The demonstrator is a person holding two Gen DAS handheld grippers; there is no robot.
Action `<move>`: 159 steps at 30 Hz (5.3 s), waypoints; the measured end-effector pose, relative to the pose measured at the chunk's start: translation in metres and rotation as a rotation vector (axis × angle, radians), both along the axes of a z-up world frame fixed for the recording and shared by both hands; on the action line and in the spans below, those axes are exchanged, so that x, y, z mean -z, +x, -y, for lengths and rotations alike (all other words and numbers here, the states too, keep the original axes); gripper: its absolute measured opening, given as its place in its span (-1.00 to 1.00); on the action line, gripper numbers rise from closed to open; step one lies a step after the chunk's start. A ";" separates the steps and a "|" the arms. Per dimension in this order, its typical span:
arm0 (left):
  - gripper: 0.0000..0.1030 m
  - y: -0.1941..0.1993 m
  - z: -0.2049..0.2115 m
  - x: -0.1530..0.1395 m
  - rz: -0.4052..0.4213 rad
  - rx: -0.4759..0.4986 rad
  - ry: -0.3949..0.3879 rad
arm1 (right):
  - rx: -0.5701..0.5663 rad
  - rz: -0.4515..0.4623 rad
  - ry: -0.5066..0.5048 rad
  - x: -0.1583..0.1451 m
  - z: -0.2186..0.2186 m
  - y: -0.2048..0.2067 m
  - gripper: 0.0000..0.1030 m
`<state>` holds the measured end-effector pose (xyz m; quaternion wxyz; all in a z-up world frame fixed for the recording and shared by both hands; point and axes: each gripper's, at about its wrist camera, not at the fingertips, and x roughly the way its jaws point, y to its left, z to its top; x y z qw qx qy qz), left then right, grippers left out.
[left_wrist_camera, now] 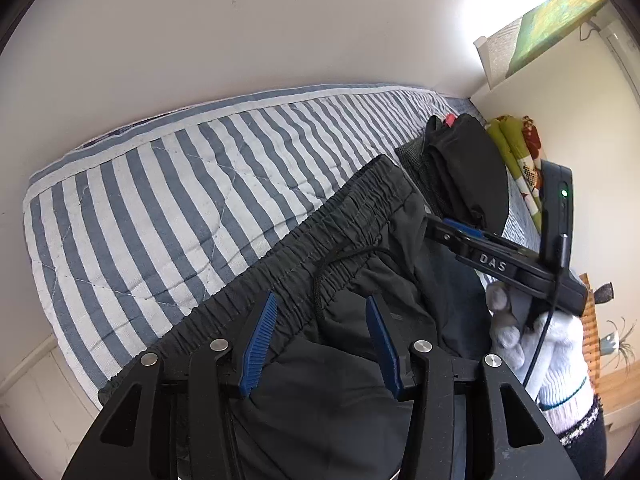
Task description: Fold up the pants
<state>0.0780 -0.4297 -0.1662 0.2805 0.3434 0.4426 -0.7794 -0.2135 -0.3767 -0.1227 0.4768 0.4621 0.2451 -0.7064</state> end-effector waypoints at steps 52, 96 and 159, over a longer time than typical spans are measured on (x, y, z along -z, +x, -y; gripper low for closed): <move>0.20 0.116 -0.082 -0.001 0.029 0.096 -0.058 | 0.089 -0.102 0.056 -0.050 -0.370 0.226 -0.32; -0.40 0.124 -0.013 -0.026 0.234 0.024 -0.156 | 0.079 -0.139 0.163 -0.028 -0.431 0.253 -0.97; -0.21 -0.135 -0.478 -0.035 -0.009 1.208 -0.164 | 1.305 0.008 -0.007 -0.009 -0.758 0.199 -0.79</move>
